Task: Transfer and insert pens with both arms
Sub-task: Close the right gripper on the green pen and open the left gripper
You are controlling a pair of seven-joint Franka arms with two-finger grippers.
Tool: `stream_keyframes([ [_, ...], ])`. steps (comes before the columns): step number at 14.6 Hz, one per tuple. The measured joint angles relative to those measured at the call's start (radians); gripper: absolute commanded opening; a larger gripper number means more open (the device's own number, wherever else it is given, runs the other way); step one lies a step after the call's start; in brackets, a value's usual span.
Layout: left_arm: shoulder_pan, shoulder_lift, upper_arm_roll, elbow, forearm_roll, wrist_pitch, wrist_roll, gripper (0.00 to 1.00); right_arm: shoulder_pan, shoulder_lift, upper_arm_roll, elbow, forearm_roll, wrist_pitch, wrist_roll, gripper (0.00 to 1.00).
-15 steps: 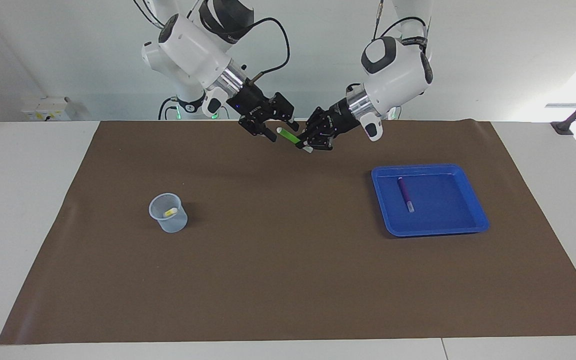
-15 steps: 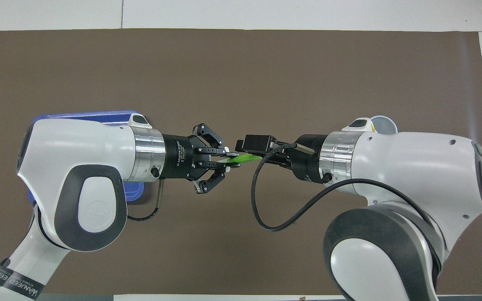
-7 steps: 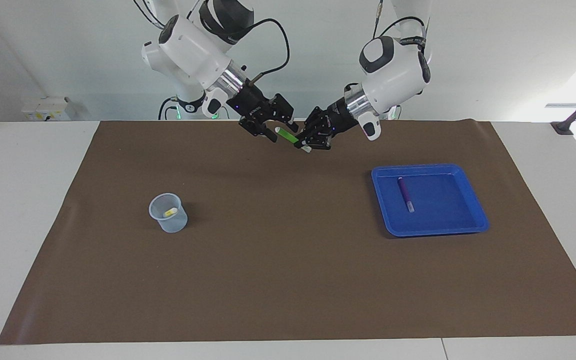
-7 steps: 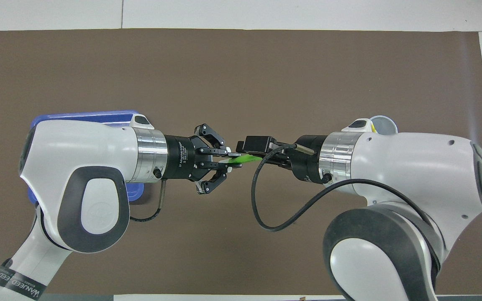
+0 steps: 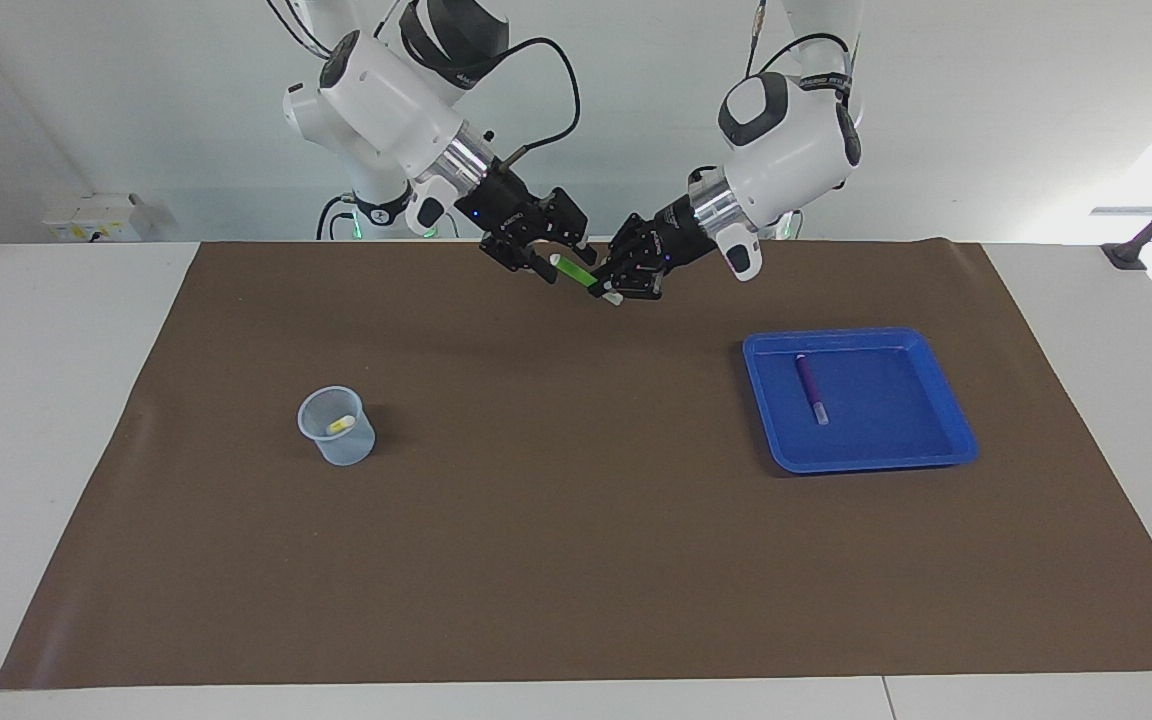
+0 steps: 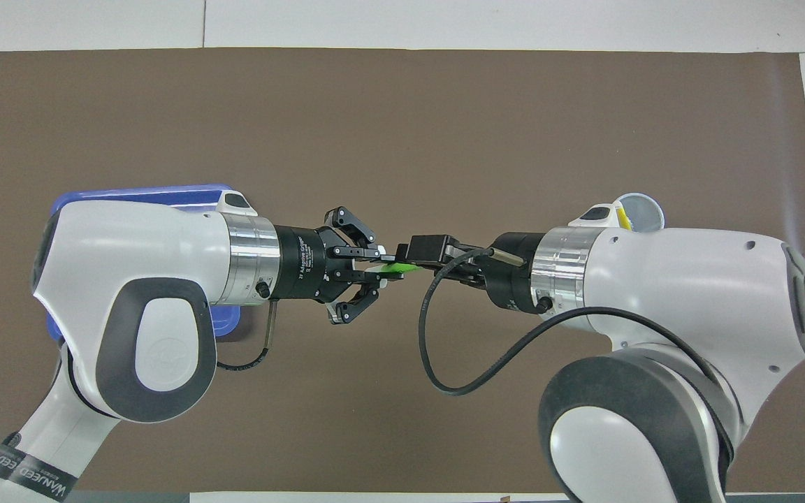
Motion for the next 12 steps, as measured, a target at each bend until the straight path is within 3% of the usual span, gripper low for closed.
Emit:
stream_keyframes([
  [2,0.0,0.0,0.0,0.0,0.0,0.0,0.0,0.0,0.0,0.0,0.0,-0.002,0.0,0.0,0.0,0.07],
  [3,0.0,-0.001,0.002,0.0,0.0,0.001,0.0,0.0,-0.001,0.0,-0.001,-0.005,0.0,0.0,0.0,0.0],
  [5,0.0,-0.002,0.002,-0.001,0.0,0.001,0.0,0.0,-0.001,-0.001,-0.002,-0.007,0.001,0.0,0.0,0.0],
  [6,0.0,-0.002,0.002,-0.002,0.0,0.001,0.001,0.2,-0.001,-0.001,-0.002,-0.008,0.001,0.0,0.0,0.0],
  [7,0.0,-0.002,0.002,-0.002,0.0,0.002,0.008,0.99,-0.001,-0.001,-0.001,-0.008,0.001,0.0,0.0,0.0],
  [12,-0.001,-0.006,0.002,-0.002,0.0,0.002,0.053,1.0,-0.001,-0.001,-0.001,-0.008,-0.002,-0.007,0.0,0.0],
])
